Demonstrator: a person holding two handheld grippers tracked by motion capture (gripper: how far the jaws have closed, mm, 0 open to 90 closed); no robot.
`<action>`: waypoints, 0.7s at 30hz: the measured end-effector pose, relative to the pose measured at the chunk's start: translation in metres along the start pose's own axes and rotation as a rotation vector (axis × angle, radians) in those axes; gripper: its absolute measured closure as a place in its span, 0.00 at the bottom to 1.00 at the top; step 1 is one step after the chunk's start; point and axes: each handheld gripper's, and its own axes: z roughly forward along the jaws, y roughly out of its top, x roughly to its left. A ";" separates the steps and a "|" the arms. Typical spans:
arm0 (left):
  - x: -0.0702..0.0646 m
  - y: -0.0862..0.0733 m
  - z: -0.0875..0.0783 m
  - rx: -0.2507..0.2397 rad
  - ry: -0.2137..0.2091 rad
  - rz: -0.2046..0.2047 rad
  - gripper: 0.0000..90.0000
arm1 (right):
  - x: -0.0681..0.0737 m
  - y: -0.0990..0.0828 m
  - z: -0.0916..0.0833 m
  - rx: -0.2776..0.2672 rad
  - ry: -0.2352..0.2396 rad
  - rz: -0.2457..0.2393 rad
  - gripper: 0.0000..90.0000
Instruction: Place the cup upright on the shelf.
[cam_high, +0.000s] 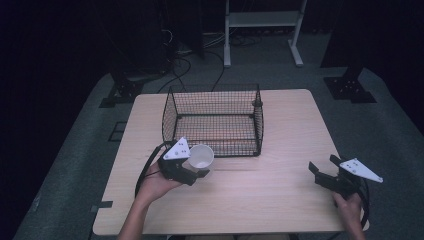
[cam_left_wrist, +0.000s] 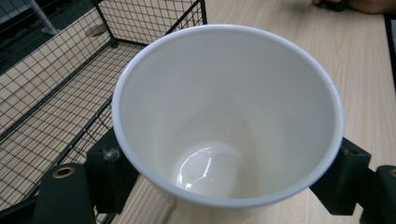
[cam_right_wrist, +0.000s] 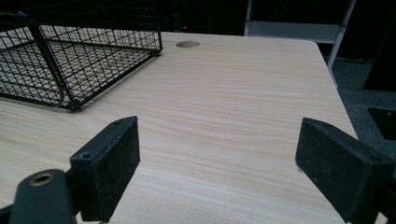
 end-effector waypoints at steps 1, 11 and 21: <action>0.001 0.002 0.000 0.000 -0.008 0.000 0.23 | 0.000 0.000 0.000 0.000 0.000 0.000 0.14; 0.017 0.019 -0.004 -0.004 -0.044 0.004 0.23 | 0.000 0.000 0.000 0.001 -0.001 -0.003 0.14; 0.035 0.042 -0.007 -0.007 -0.083 0.017 0.23 | 0.001 0.000 0.000 0.001 -0.002 -0.006 0.14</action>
